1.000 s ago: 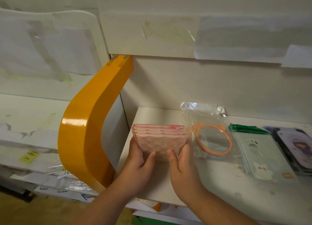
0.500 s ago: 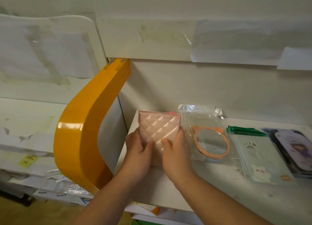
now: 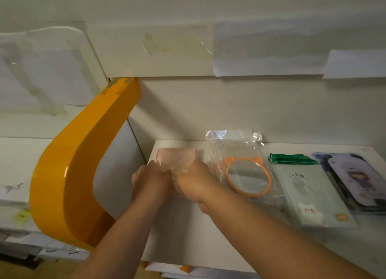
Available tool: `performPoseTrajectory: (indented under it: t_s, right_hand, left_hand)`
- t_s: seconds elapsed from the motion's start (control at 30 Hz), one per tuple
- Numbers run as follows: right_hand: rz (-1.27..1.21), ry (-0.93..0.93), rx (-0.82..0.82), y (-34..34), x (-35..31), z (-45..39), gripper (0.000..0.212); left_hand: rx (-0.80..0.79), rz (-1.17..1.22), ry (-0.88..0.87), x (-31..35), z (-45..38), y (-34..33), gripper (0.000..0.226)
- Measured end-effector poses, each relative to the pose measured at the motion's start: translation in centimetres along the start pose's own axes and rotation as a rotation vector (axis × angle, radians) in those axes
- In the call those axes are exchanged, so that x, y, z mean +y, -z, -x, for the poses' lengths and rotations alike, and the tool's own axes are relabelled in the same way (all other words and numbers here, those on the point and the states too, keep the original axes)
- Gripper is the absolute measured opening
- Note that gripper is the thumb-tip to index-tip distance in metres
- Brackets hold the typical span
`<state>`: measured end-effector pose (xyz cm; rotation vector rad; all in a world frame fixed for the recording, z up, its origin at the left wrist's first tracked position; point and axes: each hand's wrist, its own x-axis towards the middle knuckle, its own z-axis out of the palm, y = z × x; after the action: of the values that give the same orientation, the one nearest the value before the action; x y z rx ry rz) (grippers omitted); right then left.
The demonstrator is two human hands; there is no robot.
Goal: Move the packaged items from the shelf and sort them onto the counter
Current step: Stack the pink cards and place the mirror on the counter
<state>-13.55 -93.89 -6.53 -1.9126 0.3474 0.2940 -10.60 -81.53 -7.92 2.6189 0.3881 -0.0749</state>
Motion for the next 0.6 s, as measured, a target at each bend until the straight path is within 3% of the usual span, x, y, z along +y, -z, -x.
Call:
performPoseTrajectory:
  t_s: [0.1, 0.17, 0.2, 0.27, 0.33, 0.4, 0.47, 0.53, 0.6]
  right_hand:
    - [0.0, 0.203, -0.066, 3.1, -1.4, 5.4, 0.028]
    - [-0.085, 0.311, -0.015, 5.8, -0.8, 7.7, 0.03]
    - [-0.108, 0.386, 0.095, 7.4, -0.5, 8.7, 0.028]
    - [0.016, 0.521, 0.409, 10.3, 0.9, 8.8, 0.027]
    - [0.222, 0.493, 0.546, 13.1, 2.5, 8.2, 0.035]
    - [0.42, 0.352, 0.487, 14.9, 3.9, 7.4, 0.05]
    - [0.515, 0.276, 0.379, 15.3, 5.0, 6.4, 0.057]
    - [0.599, 0.289, 0.277, 15.0, 5.5, 5.8, 0.046]
    - [0.638, 0.289, 0.213, 14.7, 5.8, 5.3, 0.038]
  left_hand:
    - [0.135, -0.117, -0.115, 0.6, 0.9, 0.1, 0.033]
    - [0.259, 0.093, -0.301, 2.1, 3.3, 0.3, 0.027]
    - [0.273, 0.227, -0.395, 3.3, 5.1, 0.2, 0.026]
    - [0.145, 0.441, -0.507, 6.2, 8.9, 0.0, 0.022]
    - [-0.092, 0.575, -0.471, 8.5, 11.2, -1.4, 0.018]
    - [-0.259, 0.604, -0.339, 9.9, 12.0, -2.6, 0.03]
    - [-0.283, 0.528, -0.269, 10.5, 12.1, -3.0, 0.032]
    - [-0.272, 0.467, -0.232, 10.6, 11.9, -3.2, 0.035]
    - [-0.283, 0.433, -0.212, 10.4, 11.7, -3.2, 0.051]
